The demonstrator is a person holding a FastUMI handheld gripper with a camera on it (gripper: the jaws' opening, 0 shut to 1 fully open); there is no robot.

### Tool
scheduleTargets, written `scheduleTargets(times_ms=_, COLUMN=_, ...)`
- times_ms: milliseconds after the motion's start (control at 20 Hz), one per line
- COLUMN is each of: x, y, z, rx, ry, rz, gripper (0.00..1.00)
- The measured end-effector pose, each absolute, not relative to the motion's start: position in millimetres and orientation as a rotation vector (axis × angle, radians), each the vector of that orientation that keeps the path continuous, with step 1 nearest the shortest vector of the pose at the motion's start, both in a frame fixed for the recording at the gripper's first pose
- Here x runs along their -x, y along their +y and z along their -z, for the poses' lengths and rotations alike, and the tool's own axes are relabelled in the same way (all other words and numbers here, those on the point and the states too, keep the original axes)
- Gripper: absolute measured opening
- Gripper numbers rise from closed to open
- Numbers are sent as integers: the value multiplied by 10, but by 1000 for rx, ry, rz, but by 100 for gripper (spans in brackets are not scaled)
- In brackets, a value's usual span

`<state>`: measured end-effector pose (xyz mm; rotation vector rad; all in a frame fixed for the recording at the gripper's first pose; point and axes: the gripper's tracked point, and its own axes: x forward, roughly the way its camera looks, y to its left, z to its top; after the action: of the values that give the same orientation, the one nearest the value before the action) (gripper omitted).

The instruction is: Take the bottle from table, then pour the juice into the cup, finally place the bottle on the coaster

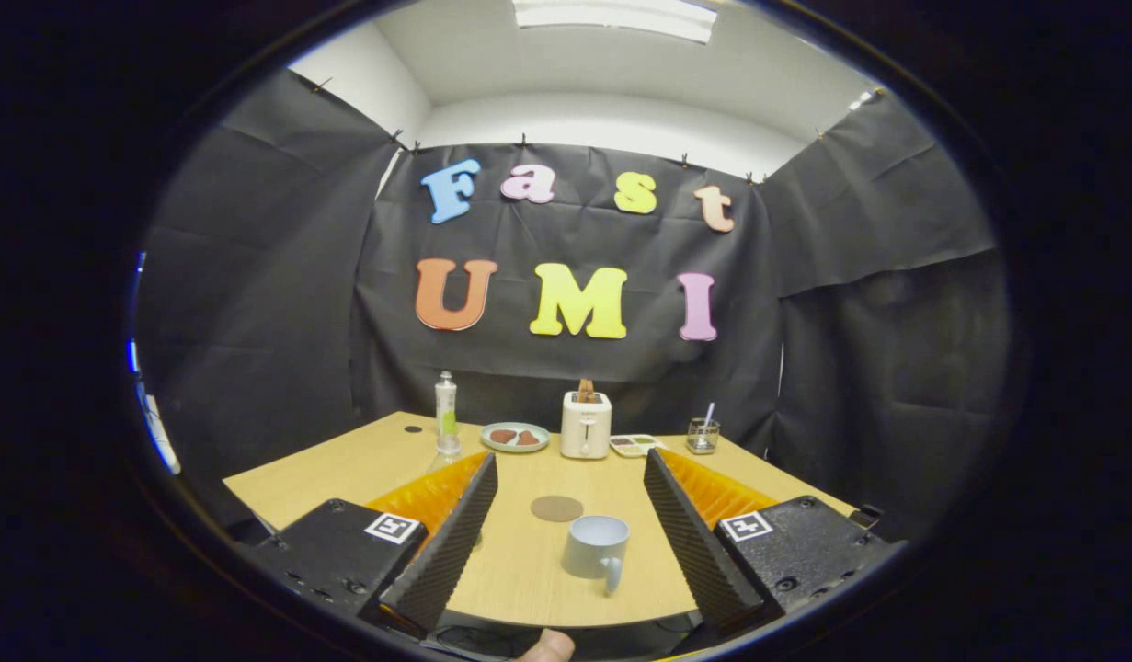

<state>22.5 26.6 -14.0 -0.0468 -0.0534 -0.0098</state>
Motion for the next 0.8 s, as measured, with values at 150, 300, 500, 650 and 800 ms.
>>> scheduleTargets(times_ms=150, x=-395, y=445, z=214, rx=61, ry=-52, rz=-4, gripper=100)
scheduleTargets(times_ms=300, x=-621, y=680, z=314, rx=75, ry=-28, rz=-26, gripper=100)
scheduleTargets(times_ms=500, x=-980, y=1048, z=449, rx=61, ry=16, rz=-72, gripper=100)
scheduleTargets(times_ms=650, x=-1232, y=1288, z=556, rx=65, ry=48, rz=-91, gripper=100)
scheduleTargets(times_ms=800, x=-1449, y=1432, z=662, rx=81, ry=65, rz=-68, gripper=100)
